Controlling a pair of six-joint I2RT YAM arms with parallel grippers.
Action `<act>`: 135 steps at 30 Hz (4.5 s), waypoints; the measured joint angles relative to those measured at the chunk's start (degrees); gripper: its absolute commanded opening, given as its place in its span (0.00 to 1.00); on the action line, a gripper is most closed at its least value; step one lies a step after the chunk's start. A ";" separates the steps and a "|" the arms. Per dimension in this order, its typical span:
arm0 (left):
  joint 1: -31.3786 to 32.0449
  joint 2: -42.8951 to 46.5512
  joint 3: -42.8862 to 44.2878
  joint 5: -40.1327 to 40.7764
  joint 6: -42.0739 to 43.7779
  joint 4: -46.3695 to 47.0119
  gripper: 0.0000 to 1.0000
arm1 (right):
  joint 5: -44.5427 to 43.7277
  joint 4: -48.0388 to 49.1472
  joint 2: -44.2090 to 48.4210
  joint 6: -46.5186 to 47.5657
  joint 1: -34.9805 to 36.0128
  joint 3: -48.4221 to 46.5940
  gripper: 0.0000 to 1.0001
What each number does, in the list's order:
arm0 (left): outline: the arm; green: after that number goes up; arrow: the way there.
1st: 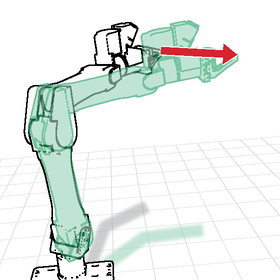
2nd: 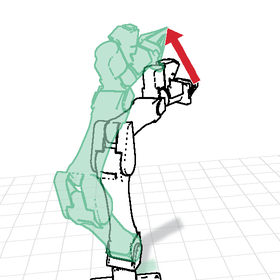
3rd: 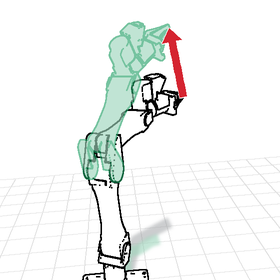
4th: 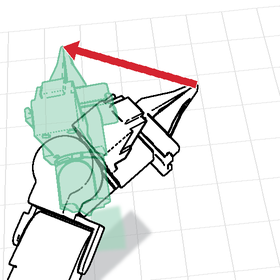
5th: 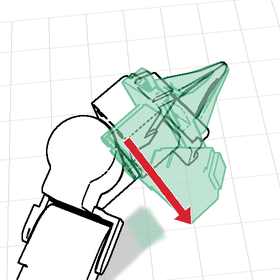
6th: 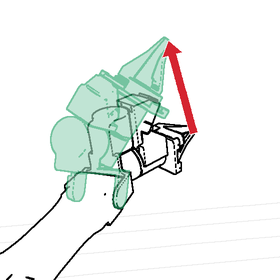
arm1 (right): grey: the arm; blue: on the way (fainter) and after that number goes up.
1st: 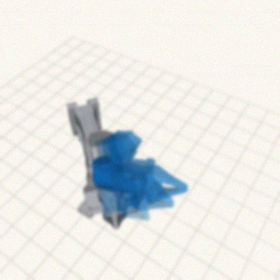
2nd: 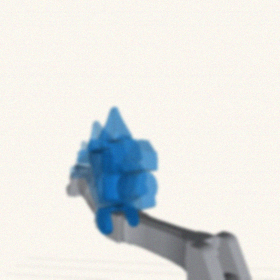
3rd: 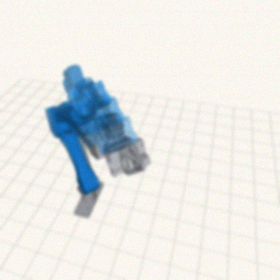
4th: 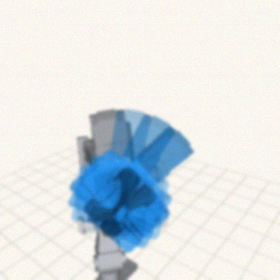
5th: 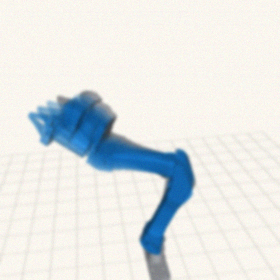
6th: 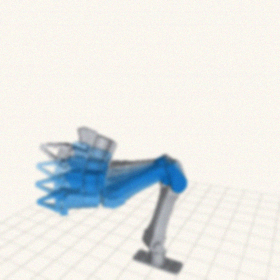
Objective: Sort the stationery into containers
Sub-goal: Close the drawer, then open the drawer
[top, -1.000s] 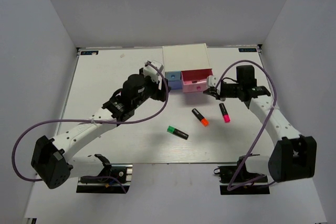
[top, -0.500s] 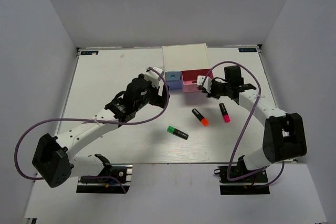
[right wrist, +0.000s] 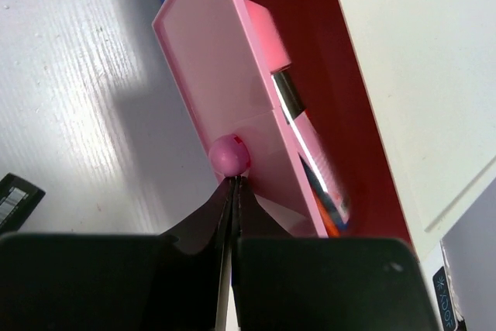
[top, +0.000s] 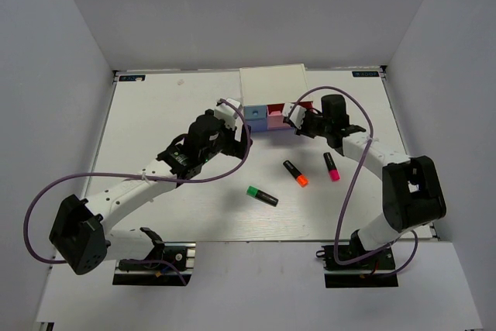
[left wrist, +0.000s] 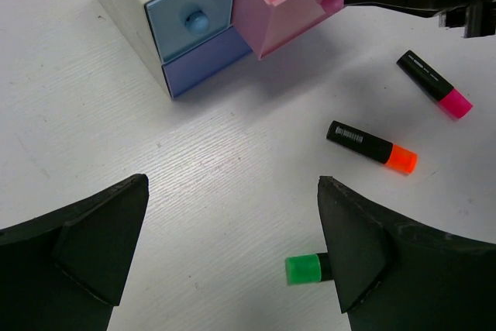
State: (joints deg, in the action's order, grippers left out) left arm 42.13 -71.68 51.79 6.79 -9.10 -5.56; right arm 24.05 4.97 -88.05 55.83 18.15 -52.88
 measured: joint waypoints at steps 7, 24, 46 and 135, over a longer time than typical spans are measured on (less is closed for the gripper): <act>0.00 0.74 -0.68 0.07 0.00 0.79 1.00 | -3.54 0.42 -3.93 -0.42 1.86 -3.43 0.00; 0.00 1.36 -0.87 0.35 -0.02 1.31 1.00 | -12.72 8.57 -7.58 -3.34 4.48 -5.11 0.00; 0.00 3.32 -1.70 1.27 0.02 1.73 1.00 | -3.10 11.80 -0.68 -13.94 6.51 6.34 0.53; 0.00 4.50 -1.70 1.60 0.24 1.75 1.00 | -25.77 38.73 -17.49 -84.32 7.74 9.20 0.10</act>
State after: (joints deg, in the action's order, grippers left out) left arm 42.13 -67.18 50.09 8.38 -8.86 -3.81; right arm -1.72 43.70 -105.54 -28.49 25.89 -43.68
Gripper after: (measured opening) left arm 0.995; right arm 0.252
